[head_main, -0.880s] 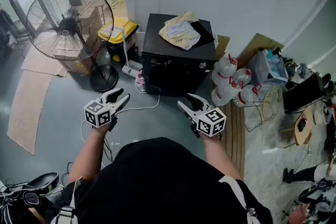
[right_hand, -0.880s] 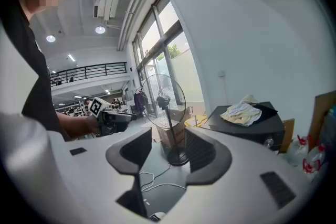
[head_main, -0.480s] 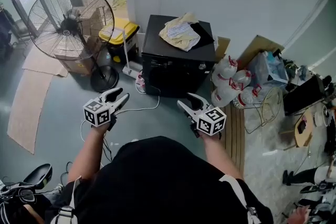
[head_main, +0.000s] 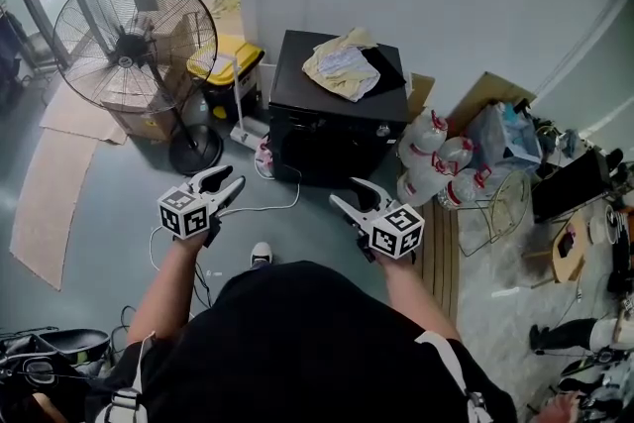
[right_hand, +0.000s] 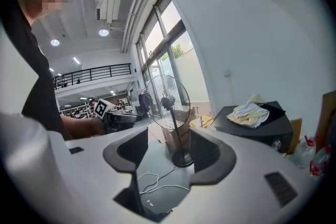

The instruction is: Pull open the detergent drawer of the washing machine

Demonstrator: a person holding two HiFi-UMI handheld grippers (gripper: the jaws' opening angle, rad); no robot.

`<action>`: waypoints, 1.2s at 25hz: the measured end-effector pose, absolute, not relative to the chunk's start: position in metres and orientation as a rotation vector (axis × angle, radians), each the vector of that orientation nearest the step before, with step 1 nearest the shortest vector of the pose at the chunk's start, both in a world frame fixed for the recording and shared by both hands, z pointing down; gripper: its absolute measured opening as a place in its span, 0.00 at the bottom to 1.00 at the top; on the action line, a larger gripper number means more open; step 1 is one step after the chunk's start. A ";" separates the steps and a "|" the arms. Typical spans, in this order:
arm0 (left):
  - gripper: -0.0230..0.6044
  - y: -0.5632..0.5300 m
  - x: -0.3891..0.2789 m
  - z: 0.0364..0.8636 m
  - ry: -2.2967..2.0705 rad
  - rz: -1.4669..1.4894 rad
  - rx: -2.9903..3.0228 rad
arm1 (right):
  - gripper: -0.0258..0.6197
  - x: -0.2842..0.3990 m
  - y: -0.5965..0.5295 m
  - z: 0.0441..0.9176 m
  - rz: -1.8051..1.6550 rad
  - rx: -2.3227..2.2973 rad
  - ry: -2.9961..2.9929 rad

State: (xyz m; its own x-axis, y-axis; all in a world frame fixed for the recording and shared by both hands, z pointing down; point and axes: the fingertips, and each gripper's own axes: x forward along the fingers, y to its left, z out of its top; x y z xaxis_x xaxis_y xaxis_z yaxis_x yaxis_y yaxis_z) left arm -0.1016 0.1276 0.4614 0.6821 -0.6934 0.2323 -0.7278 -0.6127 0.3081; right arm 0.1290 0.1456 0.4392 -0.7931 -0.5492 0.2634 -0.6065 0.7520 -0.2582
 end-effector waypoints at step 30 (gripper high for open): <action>0.33 0.018 -0.130 0.477 -0.988 0.173 2.553 | 0.46 0.107 0.055 0.449 0.546 1.106 -2.754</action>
State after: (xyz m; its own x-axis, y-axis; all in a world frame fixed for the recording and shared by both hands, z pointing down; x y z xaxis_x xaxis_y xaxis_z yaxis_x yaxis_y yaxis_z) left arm -0.1304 0.0177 0.4775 0.7430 -0.6199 0.2523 -0.6688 -0.6721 0.3178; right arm 0.1071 0.0549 0.4490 -0.7249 -0.6439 0.2448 -0.6886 0.6672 -0.2840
